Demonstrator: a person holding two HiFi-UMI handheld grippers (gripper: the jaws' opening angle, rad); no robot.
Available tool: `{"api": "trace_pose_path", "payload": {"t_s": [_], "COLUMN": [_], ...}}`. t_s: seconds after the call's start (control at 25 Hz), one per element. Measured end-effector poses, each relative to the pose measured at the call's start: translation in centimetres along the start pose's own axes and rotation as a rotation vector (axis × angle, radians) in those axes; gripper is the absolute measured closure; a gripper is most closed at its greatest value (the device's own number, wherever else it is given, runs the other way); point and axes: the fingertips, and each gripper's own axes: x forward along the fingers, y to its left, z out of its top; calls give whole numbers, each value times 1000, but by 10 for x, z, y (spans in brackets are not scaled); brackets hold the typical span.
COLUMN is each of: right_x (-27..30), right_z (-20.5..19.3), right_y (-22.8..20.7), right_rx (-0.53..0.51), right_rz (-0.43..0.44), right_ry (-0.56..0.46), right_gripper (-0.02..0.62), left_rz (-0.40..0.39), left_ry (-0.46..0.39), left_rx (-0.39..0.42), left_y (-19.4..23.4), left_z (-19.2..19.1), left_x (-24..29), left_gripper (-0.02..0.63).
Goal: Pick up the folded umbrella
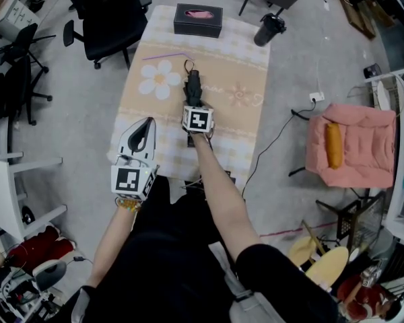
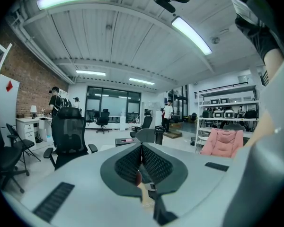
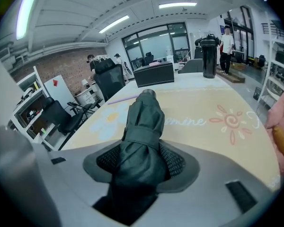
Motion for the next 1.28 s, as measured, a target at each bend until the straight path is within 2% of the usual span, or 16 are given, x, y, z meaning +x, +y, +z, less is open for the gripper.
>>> {"api": "trace_pose_path", "payload": {"t_s": [0.4, 0.76, 1.0, 1.28], "right_x": [-22, -41, -57, -77], "right_z": [25, 30, 49, 68], "right_y": [0, -9, -10, -5], "right_rx": [-24, -34, -29, -60], "right_rz": [34, 78, 111, 155], "right_ry": [-71, -85, -136, -194], "right_gripper": [376, 376, 376, 376], "left_rz": [-17, -38, -60, -73], "left_ry": [0, -15, -34, -49], "left_rx": [7, 7, -13, 7], "left_y": [-11, -23, -31, -36], "left_z": [2, 4, 15, 12], "left_x": [4, 10, 18, 21], "left_gripper": [592, 592, 592, 592]}}
